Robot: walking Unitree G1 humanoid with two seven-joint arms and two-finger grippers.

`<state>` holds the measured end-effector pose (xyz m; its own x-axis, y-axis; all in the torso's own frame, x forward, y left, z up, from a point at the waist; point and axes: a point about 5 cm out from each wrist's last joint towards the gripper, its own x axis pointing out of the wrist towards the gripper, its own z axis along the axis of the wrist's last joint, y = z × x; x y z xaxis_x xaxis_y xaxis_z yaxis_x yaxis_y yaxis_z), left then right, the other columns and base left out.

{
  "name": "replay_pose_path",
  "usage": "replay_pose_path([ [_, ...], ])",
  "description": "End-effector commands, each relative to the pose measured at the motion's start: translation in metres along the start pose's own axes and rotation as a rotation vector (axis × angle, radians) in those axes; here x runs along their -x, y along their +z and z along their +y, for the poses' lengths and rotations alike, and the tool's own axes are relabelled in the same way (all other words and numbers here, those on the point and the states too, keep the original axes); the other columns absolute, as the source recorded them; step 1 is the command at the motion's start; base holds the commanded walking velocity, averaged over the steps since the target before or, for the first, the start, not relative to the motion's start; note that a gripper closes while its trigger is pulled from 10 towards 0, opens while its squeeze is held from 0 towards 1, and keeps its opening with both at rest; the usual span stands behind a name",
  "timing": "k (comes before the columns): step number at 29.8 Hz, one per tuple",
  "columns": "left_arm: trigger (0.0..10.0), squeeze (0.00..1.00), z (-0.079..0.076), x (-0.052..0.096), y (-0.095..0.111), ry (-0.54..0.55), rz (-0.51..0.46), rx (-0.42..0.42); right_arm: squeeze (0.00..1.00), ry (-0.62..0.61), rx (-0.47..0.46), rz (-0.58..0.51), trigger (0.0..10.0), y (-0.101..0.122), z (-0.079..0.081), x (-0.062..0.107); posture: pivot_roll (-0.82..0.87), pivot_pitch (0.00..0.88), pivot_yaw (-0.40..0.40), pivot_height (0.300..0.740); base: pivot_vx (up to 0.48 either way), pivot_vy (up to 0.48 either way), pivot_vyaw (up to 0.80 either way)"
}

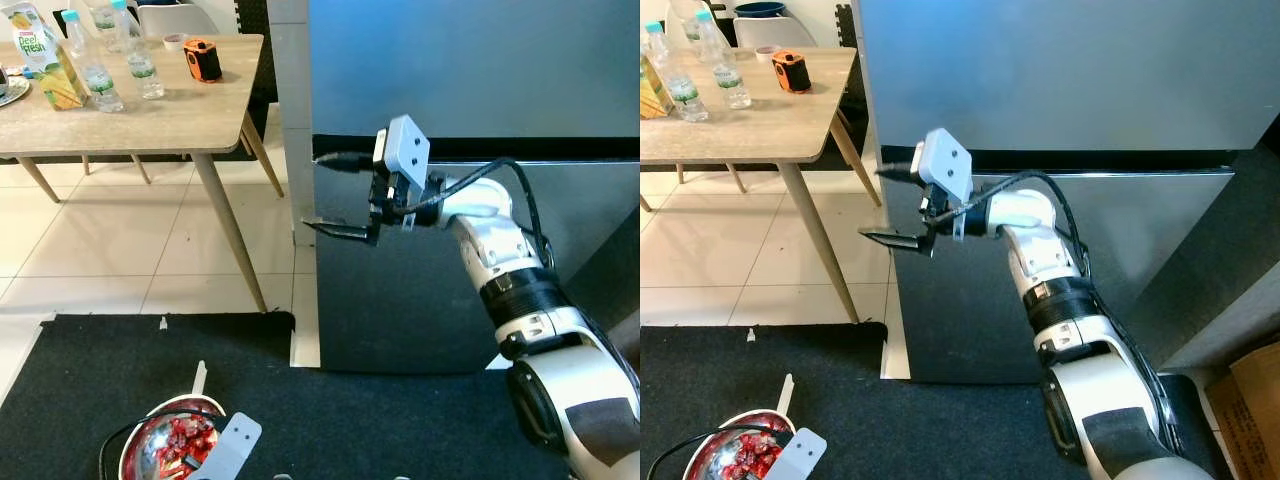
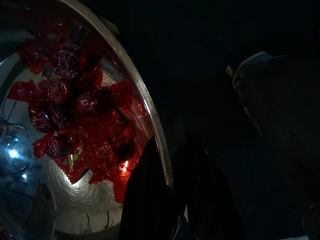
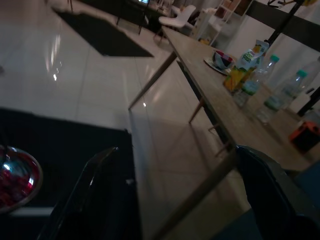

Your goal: Restocking fridge

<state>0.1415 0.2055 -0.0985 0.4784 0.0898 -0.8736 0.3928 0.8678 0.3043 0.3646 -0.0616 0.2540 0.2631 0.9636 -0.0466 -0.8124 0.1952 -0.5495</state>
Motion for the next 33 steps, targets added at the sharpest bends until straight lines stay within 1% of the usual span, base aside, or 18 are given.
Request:
replay_pose_path([
  [1,10.0,0.0,-0.012,0.002,-0.011,-0.038,0.034,0.004,0.0,-0.01,0.076,0.098,10.0,-0.002,-0.005,-0.003,0.01,0.025,-0.035,0.74,0.0,0.0,0.0],
  [2,10.0,0.0,-0.012,0.002,-0.011,-0.038,0.034,0.004,0.0,-0.01,0.076,0.098,10.0,-0.002,-0.005,-0.003,0.01,0.025,-0.035,0.74,0.0,0.0,0.0],
  [4,10.0,0.0,-0.013,0.002,-0.012,-0.04,0.036,0.007,0.0,-0.043,0.125,0.188,10.0,-0.006,-0.011,-0.007,0.01,0.028,-0.04,0.74,0.0,0.0,0.0],
  [5,10.0,0.0,-0.013,0.002,-0.012,-0.04,0.036,0.007,0.0,-0.043,0.125,0.188,10.0,-0.006,-0.011,-0.007,0.01,0.028,-0.04,0.74,0.0,0.0,0.0],
  [6,10.0,0.0,-0.014,0.003,-0.012,-0.041,0.038,0.011,0.0,-0.083,0.14,0.247,10.0,-0.01,-0.015,-0.008,0.02,0.037,-0.046,0.74,0.0,0.0,0.0],
  [7,10.0,0.0,-0.015,0.003,-0.013,-0.042,0.038,0.012,0.0,-0.096,0.142,0.264,10.0,-0.011,-0.017,-0.008,0.02,0.045,-0.05,0.74,0.0,0.0,0.0],
  [11,10.0,0.0,-0.016,0.003,-0.014,-0.043,0.041,0.013,0.0,-0.122,0.139,0.288,10.0,-0.012,-0.02,-0.008,0.02,0.054,-0.054,0.74,0.0,0.0,0.0],
  [14,10.0,0.0,-0.019,0.004,-0.019,-0.046,0.051,0.011,0.0,-0.164,0.147,0.331,10.0,-0.014,-0.026,-0.008,0.03,0.067,-0.061,0.74,0.0,0.0,0.0],
  [15,10.0,0.0,-0.019,0.004,-0.019,-0.046,0.051,0.011,0.0,-0.164,0.147,0.331,10.0,-0.014,-0.026,-0.008,0.03,0.067,-0.061,0.74,0.0,0.0,0.0],
  [17,10.0,0.0,-0.02,0.006,-0.024,-0.046,0.06,0.012,0.0,-0.183,0.181,0.381,10.0,-0.017,-0.029,-0.006,0.04,0.075,-0.072,0.74,0.0,0.0,0.0],
  [19,10.0,0.0,-0.021,0.006,-0.027,-0.045,0.066,0.013,0.0,-0.205,0.2,0.406,10.0,-0.017,-0.032,-0.005,0.05,0.079,-0.077,0.74,0.0,0.0,0.0],
  [26,10.0,0.0,-0.022,0.008,-0.032,-0.046,0.074,0.015,0.0,-0.221,0.221,0.448,10.0,-0.018,-0.035,-0.004,0.06,0.083,-0.085,0.74,0.0,0.0,0.0],
  [27,10.0,0.0,-0.023,0.009,-0.034,-0.048,0.075,0.015,0.0,-0.215,0.231,0.491,10.0,-0.022,-0.035,-0.002,0.06,0.091,-0.089,0.74,0.0,0.0,0.0],
  [28,10.0,0.0,-0.023,0.009,-0.034,-0.048,0.075,0.015,0.0,-0.215,0.231,0.491,10.0,-0.022,-0.035,-0.002,0.06,0.091,-0.089,0.74,0.0,0.0,0.0],
  [31,10.0,0.0,-0.024,0.009,-0.036,-0.043,0.075,0.009,0.0,-0.232,0.233,0.555,10.0,-0.028,-0.037,0.002,0.07,0.11,-0.093,0.74,0.0,0.0,0.0],
  [33,10.0,0.0,-0.024,0.009,-0.037,-0.04,0.075,0.008,0.0,-0.239,0.23,0.568,10.0,-0.029,-0.037,0.003,0.07,0.114,-0.094,0.74,0.0,0.0,0.0],
])
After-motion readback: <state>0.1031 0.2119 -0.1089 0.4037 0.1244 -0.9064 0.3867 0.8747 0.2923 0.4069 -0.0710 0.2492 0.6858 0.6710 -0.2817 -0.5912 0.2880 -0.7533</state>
